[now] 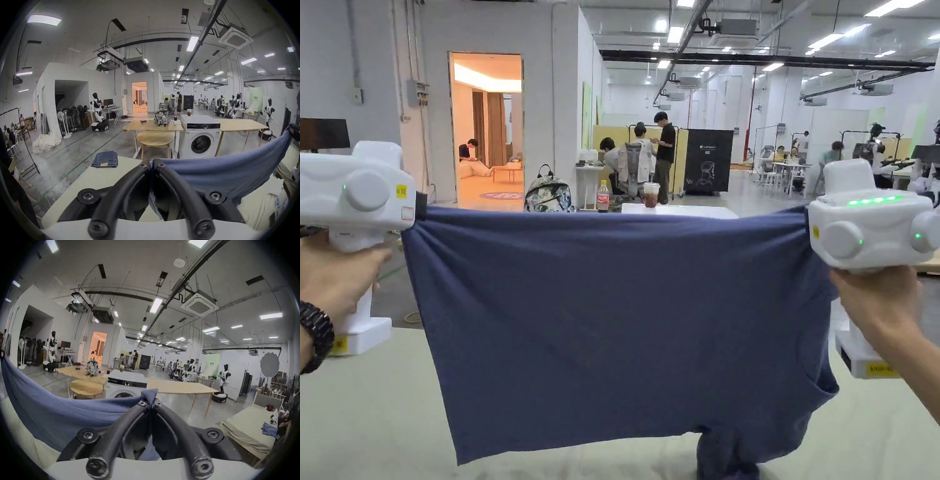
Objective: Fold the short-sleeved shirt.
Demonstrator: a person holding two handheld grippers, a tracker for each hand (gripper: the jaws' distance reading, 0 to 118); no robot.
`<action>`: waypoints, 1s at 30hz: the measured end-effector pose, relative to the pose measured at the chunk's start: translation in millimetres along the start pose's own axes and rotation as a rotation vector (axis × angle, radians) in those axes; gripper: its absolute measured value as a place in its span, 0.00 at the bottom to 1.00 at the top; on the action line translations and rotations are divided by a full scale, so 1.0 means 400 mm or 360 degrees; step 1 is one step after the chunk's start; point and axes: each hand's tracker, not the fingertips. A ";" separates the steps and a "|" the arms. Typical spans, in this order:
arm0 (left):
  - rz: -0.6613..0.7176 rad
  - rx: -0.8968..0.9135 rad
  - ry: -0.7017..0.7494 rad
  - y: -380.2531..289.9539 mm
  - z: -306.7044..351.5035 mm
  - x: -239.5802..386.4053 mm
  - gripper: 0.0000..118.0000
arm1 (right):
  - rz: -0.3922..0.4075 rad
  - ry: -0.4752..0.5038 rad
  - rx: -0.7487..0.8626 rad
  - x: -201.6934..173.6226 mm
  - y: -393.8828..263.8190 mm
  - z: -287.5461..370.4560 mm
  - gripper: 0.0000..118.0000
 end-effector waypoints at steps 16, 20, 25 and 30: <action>0.0098 -0.0191 -0.0115 -0.502 0.236 -0.067 0.00 | 0.0011 0.0043 -0.0264 0.021 -0.399 0.366 0.00; 0.0112 -0.0209 -0.0148 -0.583 0.340 -0.076 0.00 | 0.0032 0.0041 -0.0303 0.036 -0.451 0.470 0.00; 0.0097 -0.0261 -0.0164 -0.678 0.449 -0.083 0.00 | 0.0062 0.0068 -0.0326 0.058 -0.496 0.595 0.00; 0.0088 -0.0335 -0.0179 -0.759 0.536 -0.092 0.00 | 0.0083 0.0082 -0.0392 0.072 -0.561 0.684 0.00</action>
